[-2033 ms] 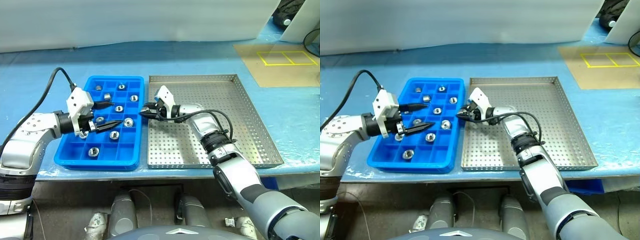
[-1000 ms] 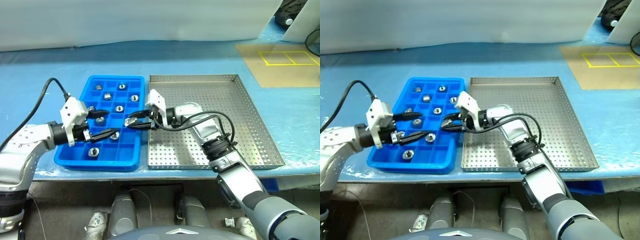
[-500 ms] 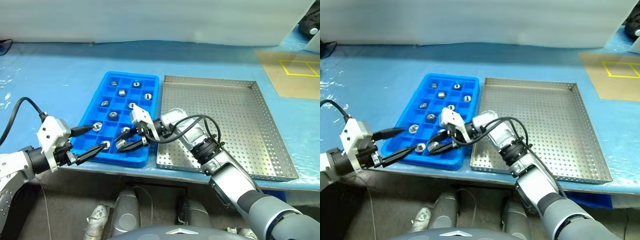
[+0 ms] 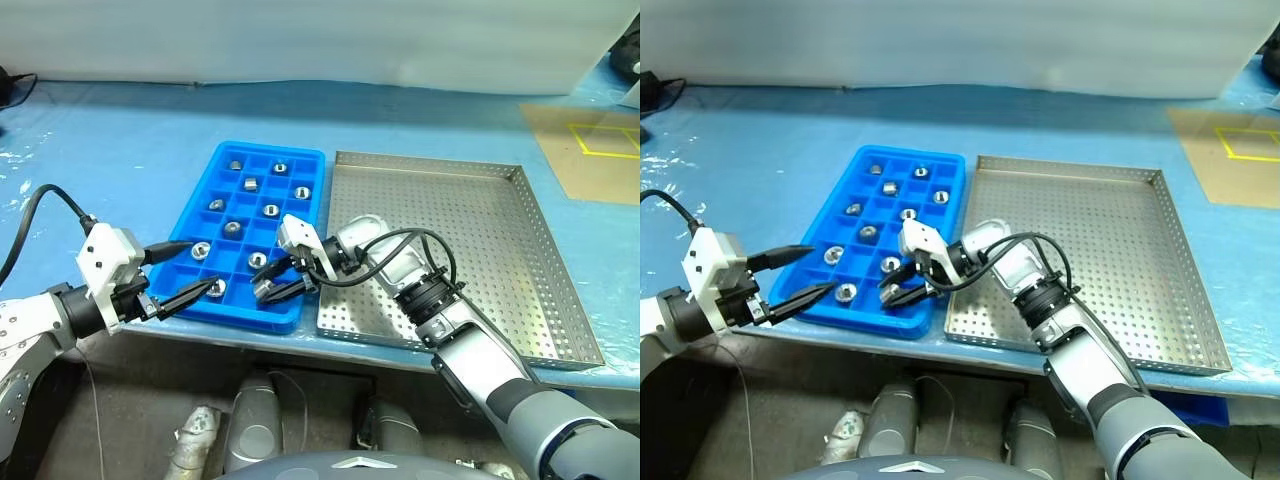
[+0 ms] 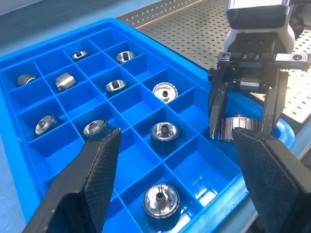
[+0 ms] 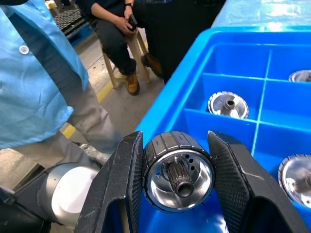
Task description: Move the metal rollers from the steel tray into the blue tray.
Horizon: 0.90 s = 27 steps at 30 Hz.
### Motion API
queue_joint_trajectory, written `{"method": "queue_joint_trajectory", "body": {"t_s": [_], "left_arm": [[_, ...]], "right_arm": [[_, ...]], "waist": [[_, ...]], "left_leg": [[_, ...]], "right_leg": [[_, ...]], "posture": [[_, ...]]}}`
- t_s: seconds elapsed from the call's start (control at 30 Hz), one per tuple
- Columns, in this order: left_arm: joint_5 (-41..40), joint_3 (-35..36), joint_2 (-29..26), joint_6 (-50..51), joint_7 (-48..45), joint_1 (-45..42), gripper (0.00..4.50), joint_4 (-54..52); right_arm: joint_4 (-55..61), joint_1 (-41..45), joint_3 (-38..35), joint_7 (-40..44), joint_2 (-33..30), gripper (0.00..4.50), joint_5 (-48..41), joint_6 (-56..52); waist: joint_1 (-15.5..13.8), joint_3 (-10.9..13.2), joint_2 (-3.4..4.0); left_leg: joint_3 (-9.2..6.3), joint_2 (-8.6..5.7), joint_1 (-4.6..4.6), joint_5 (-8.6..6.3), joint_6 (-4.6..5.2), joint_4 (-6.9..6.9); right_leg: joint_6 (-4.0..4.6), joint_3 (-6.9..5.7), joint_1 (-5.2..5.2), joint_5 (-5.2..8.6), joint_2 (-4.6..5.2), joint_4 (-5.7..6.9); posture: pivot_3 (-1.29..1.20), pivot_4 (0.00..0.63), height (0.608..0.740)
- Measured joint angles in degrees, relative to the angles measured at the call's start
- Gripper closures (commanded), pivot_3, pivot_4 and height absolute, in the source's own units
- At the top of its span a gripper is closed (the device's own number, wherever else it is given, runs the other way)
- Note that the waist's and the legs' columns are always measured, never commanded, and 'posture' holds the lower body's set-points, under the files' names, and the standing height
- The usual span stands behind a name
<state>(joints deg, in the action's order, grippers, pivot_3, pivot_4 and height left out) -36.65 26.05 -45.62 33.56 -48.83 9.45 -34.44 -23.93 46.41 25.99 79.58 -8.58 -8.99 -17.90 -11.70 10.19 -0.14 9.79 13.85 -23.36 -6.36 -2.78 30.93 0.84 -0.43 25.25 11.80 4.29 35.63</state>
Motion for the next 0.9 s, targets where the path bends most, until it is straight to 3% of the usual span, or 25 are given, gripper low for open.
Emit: {"method": "queue_joint_trajectory", "body": {"t_s": [0.13, 0.27, 0.63, 0.9], "left_arm": [[0.3, -1.6, -0.5, -0.5, -0.9, -1.7, 0.66, 1.6], [0.6, -1.9, -0.8, -0.9, -1.3, -2.6, 0.66, 2.9], [2.2, -7.3, -1.6, -3.2, -4.3, -10.5, 0.66, 9.4], [6.2, -17.7, 1.2, -8.2, -8.3, -24.4, 0.66, 20.9]], "right_arm": [[0.2, -0.4, 0.0, -0.5, -0.3, 2.85, 0.0, 0.0], [0.2, -1.4, 0.0, -0.5, -1.0, 1.6, 0.0, 0.3], [1.3, -1.0, -4.4, -7.3, -1.7, 1.6, -0.4, -1.0], [10.9, -0.4, -13.8, -12.2, -9.2, 1.6, -4.5, -8.3]], "waist": [[0.2, 0.0, -0.01], [0.3, 0.0, -0.01], [1.2, 0.0, -0.02], [3.2, 0.0, -0.04]], "left_leg": [[0.0, 0.01, 0.01, 0.0, 0.0, 0.0], [0.0, 0.01, 0.02, 0.0, 0.0, 0.02], [0.01, -0.01, 0.03, 0.02, -0.03, 0.09], [0.03, -0.04, 0.08, 0.06, -0.07, 0.27]], "right_leg": [[0.01, 0.01, -0.01, 0.0, -0.01, 0.0], [0.0, 0.01, -0.01, 0.0, -0.01, 0.03], [0.03, 0.0, -0.06, -0.03, -0.01, 0.11], [0.35, 0.04, -0.18, -0.24, 0.0, 0.13]], "posture": [[0.29, 0.15, 0.74], [0.27, 0.15, 0.74], [0.14, 0.15, 0.74], [-0.06, 0.15, 0.74]]}}
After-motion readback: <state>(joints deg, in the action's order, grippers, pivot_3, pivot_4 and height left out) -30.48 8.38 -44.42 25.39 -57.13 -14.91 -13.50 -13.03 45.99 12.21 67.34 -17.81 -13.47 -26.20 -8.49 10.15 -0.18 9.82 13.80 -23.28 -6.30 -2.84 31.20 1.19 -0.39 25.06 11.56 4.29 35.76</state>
